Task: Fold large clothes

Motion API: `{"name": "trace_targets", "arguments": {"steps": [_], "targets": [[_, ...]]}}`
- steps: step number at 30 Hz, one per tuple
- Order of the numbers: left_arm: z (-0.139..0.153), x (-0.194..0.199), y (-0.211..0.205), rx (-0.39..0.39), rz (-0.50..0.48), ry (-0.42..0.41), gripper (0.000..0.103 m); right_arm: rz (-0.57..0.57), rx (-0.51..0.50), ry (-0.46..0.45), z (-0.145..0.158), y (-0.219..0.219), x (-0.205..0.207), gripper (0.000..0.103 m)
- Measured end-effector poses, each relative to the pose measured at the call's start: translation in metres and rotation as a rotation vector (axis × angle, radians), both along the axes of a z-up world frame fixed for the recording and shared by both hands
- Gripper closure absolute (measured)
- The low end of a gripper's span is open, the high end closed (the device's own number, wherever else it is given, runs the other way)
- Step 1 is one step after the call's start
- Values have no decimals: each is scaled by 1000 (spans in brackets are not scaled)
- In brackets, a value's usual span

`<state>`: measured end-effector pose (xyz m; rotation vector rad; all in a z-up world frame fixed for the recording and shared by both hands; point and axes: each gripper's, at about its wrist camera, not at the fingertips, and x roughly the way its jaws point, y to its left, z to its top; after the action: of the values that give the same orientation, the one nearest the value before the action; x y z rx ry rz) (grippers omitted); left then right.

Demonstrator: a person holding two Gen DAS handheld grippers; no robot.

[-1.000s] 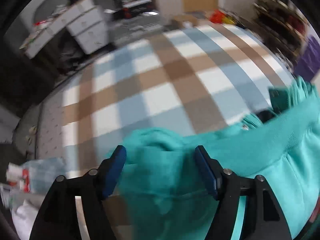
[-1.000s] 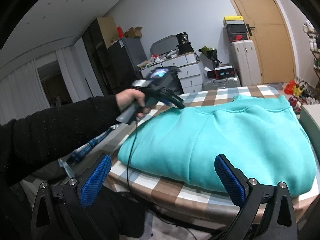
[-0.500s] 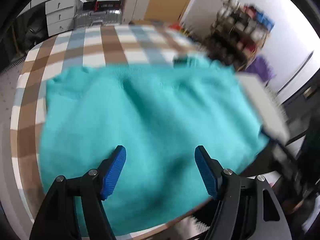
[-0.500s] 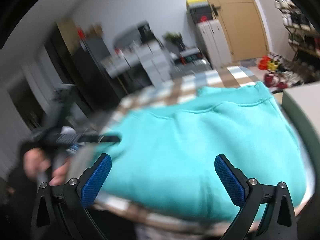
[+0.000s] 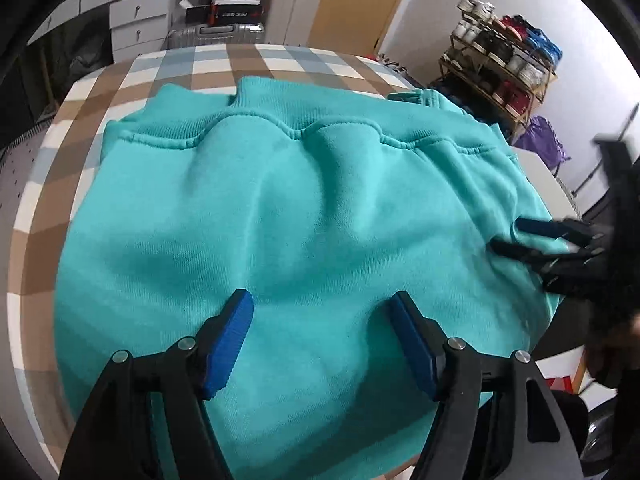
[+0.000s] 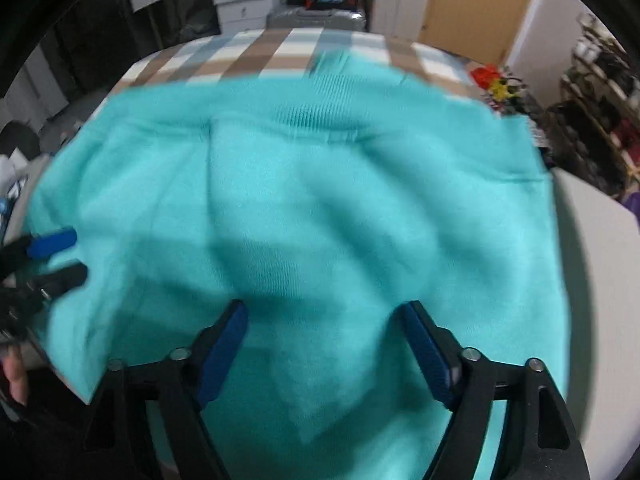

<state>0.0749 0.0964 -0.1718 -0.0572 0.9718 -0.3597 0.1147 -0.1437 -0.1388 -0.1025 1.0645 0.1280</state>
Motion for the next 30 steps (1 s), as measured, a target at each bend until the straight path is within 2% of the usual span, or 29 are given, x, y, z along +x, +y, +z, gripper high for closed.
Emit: {"name": "trace_targets", "arguments": {"steps": [1, 3, 5, 7, 8, 10, 11, 14, 17, 18, 20, 22, 24, 26, 27, 29, 30], "targets": [[-1, 0, 0, 2, -8, 0, 36, 37, 84, -16, 13, 6, -10, 34], [-2, 4, 3, -13, -20, 13, 36, 110, 146, -6, 21, 22, -25, 34], [-3, 5, 6, -39, -22, 28, 36, 154, 89, 15, 15, 46, -32, 34], [-3, 5, 7, -51, -24, 36, 36, 180, -29, 80, -16, 68, -29, 34], [-3, 4, 6, -52, -24, 37, 36, 169, -47, 89, -32, 71, -27, 34], [-4, 2, 4, -38, -25, 31, 36, 128, -21, 93, -46, 66, -21, 29], [-5, 1, 3, -28, -28, 25, 36, 115, -10, 99, -48, 64, -18, 26], [-5, -1, -1, 0, -39, 11, 36, 113, 8, 108, -44, 59, -19, 26], [-4, 0, 2, -14, -36, 12, 36, 132, 64, 106, -25, 39, -20, 26], [-4, 0, 3, -20, -34, 13, 36, 108, 110, 76, -10, 21, -23, 26], [-4, 0, 4, -23, -35, 14, 36, 69, 132, 19, 9, -6, -24, 26], [-4, -1, 3, -18, -33, 14, 36, -18, 183, -8, 18, -44, -21, 26], [-5, -1, 2, -10, -28, 11, 36, -137, 165, 74, -1, -76, -6, 26], [-4, -1, 0, -3, -25, 9, 36, -179, 86, 181, -34, -89, 2, 47], [-5, -1, -1, -1, -27, 9, 36, -142, 68, 175, -50, -90, 3, 47], [-5, -1, -1, 10, -30, 3, 36, -123, 5, 110, -52, -80, 0, 47], [-5, -1, -1, 8, -29, 2, 36, -137, -10, 116, -51, -79, 0, 46]]}}
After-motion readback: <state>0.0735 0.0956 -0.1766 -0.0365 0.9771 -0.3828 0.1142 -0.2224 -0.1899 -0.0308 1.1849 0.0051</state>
